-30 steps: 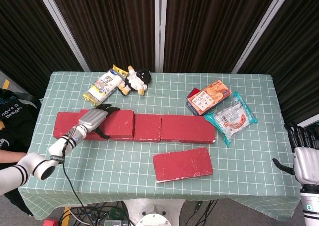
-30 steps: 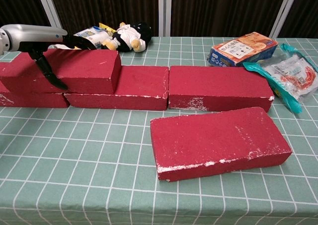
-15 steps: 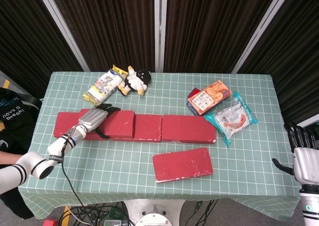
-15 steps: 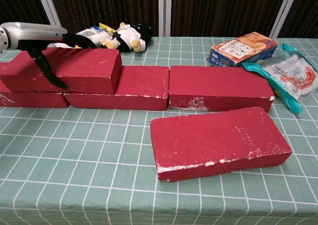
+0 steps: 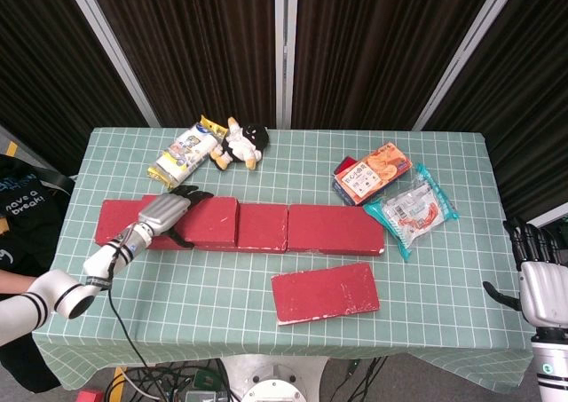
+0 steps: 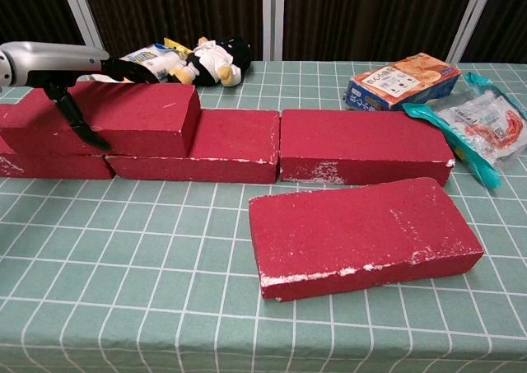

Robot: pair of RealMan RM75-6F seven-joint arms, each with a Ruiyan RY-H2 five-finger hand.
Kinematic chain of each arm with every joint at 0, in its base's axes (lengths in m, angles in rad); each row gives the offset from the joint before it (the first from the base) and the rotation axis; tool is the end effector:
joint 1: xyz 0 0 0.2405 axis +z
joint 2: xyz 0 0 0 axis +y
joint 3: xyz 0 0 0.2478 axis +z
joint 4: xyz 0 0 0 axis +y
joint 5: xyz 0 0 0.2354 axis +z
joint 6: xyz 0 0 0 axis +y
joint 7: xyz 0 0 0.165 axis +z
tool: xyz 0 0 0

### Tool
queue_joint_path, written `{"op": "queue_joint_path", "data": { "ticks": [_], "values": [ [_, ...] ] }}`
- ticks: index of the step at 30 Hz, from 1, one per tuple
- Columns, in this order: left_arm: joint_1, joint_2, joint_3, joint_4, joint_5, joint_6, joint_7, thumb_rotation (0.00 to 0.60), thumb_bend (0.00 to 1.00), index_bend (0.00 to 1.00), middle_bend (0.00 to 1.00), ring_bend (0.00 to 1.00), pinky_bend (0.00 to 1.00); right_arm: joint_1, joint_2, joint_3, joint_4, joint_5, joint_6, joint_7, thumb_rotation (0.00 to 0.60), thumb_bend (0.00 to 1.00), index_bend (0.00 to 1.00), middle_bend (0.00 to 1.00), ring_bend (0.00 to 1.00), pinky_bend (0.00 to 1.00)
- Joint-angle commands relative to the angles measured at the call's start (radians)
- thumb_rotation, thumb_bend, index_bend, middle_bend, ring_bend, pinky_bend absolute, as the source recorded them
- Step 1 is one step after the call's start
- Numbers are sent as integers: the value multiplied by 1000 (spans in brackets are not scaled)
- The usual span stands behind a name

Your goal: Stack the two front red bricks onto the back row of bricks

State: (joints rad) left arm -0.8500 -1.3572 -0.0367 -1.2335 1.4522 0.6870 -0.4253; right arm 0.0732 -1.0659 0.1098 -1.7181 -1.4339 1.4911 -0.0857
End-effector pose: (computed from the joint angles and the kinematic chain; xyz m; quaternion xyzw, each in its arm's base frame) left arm -0.2043 0.4087 -0.0058 -0.7698 -0.4535 -0.3116 0.3236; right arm -0.3009 -0.2118 0.1523 0.5684 -0.3778 0.3862 0.6205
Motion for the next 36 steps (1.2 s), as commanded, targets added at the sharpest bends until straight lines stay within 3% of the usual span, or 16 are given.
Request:
{"op": "queue_joint_path", "data": {
  "ticks": [1,7,36],
  "values": [
    [-4,5,4,-3,4,-7,3,600,6,112,164,0,0,1,0,1,1,3,-2,1,600,70,0,0,0,0],
    [-4,8,5,-8,5,-1,17,600,0,87,4,0,0,2,-1,1,0,0,-1,1,600,70,0,0,0,0],
    [25,48,8,-71,14,68,51,600,0,65,0,0,0,-5,-1,1,6,-8,16,13,600,70,0,0,0,0]
  ]
}}
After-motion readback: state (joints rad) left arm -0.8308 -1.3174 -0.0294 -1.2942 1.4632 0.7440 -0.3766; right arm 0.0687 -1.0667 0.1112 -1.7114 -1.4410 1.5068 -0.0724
